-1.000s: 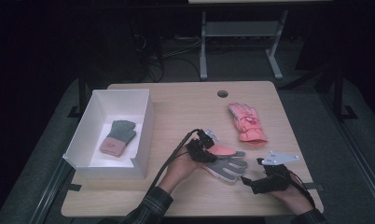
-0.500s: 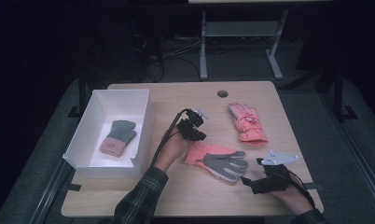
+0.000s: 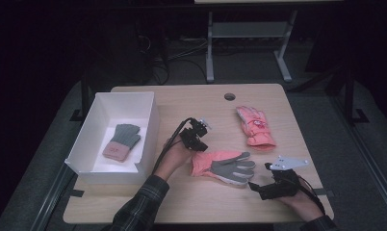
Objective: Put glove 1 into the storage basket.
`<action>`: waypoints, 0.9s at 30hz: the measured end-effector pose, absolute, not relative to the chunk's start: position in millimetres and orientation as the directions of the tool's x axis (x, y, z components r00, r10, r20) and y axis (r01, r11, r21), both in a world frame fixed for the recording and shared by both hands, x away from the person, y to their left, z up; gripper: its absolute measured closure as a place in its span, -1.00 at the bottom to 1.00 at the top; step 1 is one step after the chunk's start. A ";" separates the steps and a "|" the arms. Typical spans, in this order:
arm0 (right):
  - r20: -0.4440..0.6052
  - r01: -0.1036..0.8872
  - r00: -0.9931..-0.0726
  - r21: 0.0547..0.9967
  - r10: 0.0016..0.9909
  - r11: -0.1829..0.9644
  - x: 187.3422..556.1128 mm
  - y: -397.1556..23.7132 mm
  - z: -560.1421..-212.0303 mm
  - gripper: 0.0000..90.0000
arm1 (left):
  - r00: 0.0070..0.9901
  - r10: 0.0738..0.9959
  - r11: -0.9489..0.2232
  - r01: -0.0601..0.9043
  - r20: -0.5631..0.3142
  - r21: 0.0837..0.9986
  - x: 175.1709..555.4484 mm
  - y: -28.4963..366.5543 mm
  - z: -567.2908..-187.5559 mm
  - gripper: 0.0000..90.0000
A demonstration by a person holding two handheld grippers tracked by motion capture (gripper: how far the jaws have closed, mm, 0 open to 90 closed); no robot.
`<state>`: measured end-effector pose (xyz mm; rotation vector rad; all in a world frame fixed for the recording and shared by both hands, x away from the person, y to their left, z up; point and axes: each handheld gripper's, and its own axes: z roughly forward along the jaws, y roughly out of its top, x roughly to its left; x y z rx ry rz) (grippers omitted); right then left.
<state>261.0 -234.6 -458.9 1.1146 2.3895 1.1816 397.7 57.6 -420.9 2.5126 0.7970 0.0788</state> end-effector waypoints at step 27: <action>0.097 0.527 -0.673 0.758 0.733 0.384 261.7 -234.7 -459.2 -0.93 | 0.854 0.464 -0.701 0.516 -0.236 0.492 319.8 97.2 -433.7 0.99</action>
